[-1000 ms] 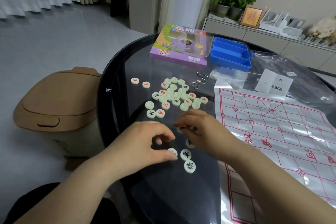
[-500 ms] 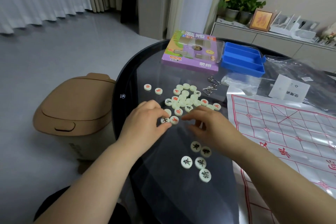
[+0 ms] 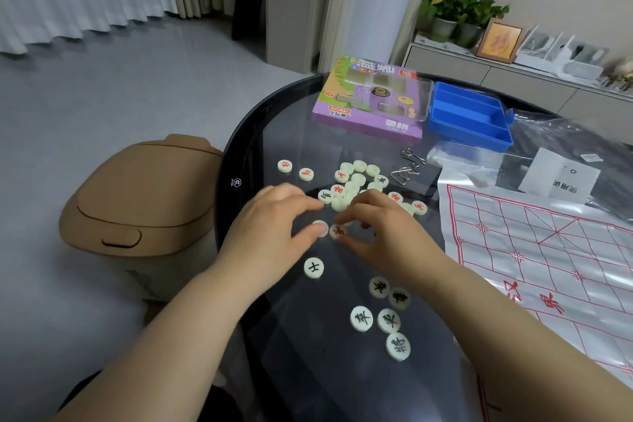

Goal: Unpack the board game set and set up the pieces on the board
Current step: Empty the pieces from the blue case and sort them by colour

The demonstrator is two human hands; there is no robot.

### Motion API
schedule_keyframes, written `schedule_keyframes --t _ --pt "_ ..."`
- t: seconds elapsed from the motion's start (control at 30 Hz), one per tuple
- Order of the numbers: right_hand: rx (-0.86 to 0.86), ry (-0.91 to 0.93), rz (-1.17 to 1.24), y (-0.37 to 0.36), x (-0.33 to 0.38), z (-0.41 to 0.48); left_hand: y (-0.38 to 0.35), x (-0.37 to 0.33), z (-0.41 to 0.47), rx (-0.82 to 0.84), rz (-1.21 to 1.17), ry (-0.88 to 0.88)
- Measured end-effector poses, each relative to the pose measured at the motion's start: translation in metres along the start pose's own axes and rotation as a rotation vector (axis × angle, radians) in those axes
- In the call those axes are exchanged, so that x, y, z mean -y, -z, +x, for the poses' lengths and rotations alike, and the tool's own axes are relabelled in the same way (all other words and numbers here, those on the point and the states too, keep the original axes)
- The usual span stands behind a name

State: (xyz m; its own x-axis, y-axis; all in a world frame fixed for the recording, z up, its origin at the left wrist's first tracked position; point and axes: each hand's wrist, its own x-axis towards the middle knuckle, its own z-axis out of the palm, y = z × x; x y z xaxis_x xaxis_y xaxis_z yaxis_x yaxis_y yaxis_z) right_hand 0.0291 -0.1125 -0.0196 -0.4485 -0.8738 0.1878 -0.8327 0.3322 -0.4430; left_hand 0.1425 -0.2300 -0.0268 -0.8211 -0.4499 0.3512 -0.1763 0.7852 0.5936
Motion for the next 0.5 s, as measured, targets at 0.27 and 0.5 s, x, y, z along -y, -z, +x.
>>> schedule_keyframes --t 0.27,0.5 --pt "0.017 -0.003 -0.014 0.002 0.002 0.0 -0.012 0.004 0.006 0.098 0.142 -0.002" --pt "0.038 0.031 -0.048 0.001 0.007 0.004 0.0 0.012 0.007 0.038 0.105 0.102"
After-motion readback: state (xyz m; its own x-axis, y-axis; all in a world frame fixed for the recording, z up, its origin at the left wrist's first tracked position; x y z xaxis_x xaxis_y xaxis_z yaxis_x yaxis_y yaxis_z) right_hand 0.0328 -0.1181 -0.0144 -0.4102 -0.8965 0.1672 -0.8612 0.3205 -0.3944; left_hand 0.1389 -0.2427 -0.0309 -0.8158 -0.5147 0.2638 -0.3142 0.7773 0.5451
